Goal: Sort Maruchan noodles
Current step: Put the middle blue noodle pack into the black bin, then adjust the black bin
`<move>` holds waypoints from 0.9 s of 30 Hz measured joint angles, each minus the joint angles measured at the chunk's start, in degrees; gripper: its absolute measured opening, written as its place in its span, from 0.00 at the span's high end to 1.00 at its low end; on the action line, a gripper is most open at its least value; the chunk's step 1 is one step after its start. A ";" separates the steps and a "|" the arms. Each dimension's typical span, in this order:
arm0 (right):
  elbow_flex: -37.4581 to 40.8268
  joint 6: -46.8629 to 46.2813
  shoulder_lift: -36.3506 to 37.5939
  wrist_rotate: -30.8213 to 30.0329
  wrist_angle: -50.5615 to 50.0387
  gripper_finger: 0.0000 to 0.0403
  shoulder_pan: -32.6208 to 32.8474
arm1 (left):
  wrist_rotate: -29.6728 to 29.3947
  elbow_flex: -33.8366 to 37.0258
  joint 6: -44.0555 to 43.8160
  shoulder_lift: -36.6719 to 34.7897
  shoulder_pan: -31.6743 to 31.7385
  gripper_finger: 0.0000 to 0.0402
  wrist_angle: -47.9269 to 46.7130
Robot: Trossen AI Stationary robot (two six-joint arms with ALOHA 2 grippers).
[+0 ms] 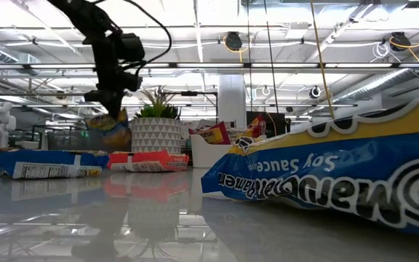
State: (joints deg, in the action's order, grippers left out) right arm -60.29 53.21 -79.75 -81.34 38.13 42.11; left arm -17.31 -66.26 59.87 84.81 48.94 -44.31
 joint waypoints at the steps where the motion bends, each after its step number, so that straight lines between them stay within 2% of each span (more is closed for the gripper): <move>1: 0.00 0.01 0.00 0.00 0.00 0.71 0.00 | -0.36 0.00 0.29 0.13 -0.07 0.84 0.06; 6: 0.00 -0.09 0.00 -1.04 -0.19 0.71 0.02 | -1.22 -0.15 2.41 0.77 -0.06 0.84 -0.83; 14: 0.00 -0.68 0.00 -1.14 -0.22 0.71 0.02 | -3.14 -0.17 1.17 0.82 -0.06 0.84 1.06; 18: 0.00 -0.66 -0.01 -1.14 -0.20 0.71 0.02 | -3.33 -0.17 -6.12 0.80 -0.33 0.84 -0.25; 27: 0.00 0.00 -0.02 -0.94 -0.22 0.71 -0.15 | 0.09 -0.17 -19.79 0.75 -3.47 0.84 -18.92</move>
State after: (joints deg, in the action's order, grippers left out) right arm -60.29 53.21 -79.77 -82.28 37.91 41.95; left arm -17.22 -66.43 40.08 85.56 45.47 -63.22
